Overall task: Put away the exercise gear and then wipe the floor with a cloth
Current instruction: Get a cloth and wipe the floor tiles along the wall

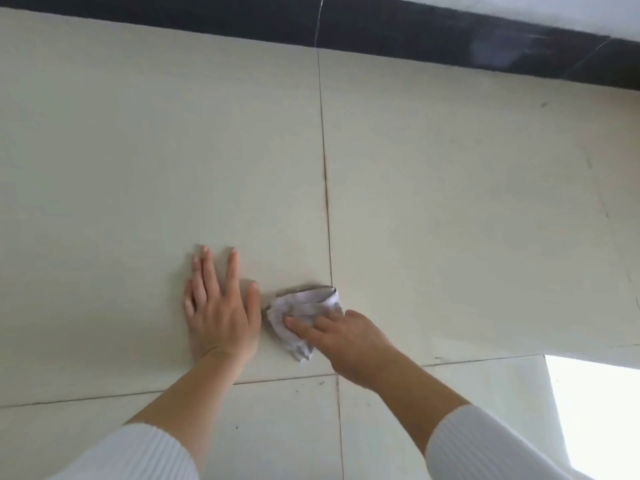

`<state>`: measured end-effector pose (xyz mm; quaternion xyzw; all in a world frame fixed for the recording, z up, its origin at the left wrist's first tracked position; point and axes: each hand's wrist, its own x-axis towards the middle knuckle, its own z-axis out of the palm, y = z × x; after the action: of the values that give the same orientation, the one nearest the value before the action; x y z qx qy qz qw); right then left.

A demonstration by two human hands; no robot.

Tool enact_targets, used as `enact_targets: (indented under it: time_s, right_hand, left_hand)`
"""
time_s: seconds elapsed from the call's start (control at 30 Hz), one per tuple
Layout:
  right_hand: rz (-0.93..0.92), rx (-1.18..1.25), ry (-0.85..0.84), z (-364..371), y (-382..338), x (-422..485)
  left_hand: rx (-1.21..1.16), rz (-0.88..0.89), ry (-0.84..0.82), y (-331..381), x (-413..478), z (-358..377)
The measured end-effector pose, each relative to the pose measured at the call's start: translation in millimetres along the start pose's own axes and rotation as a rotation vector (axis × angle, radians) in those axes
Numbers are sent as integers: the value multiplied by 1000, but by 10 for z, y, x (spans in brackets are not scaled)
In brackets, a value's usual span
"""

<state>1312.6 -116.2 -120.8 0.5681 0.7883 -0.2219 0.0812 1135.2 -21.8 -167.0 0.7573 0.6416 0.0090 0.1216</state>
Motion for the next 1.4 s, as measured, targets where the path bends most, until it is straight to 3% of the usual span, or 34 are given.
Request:
enact_targets:
  time_s: [0.07, 0.17, 0.23, 0.33, 0.47, 0.57, 0.87, 0.93, 1.07, 1.2, 1.3, 1.37, 1.4]
  right_hand:
    - [52, -33, 27, -192, 389, 142]
    - [465, 119, 58, -534, 888, 434]
    - [593, 160, 73, -661, 1107, 638]
    - [648, 198, 135, -784, 1383, 953]
    - [694, 180, 305, -952, 1856, 1340]
    - [757, 202, 362, -1131, 2162, 1629]
    - [810, 293, 300, -1548, 2651, 2181]
    - [725, 307, 316, -1500, 2464, 2241]
    - [304, 383, 366, -1048, 1641, 2013]
    - [-192, 239, 97, -718, 1087, 1435]
    - [-544, 37, -67, -736, 1248, 1265]
    - [-533, -59, 55, -829, 1577, 1405]
    - [-389, -64, 135, -917, 1751, 1512]
  left_hand:
    - [-4, -14, 10, -5, 49, 19]
    - [21, 36, 67, -66, 158, 24]
    - [39, 105, 123, -138, 361, 5]
    - [39, 92, 173, -198, 862, -28]
    - [-109, -163, 230, -78, 1293, -54]
    - [-59, -161, 241, -58, 1257, -34]
    - [-21, -215, 174, -34, 1267, -74]
    - [-21, -219, 160, -29, 1276, -79]
    - [-18, -226, 141, -31, 1274, -96]
    - [-17, -230, 140, -12, 1278, -113]
    - [-15, -229, 139, -13, 1273, -120]
    - [-15, -231, 137, -15, 1272, -117]
    - [-13, -232, 134, -17, 1269, -116]
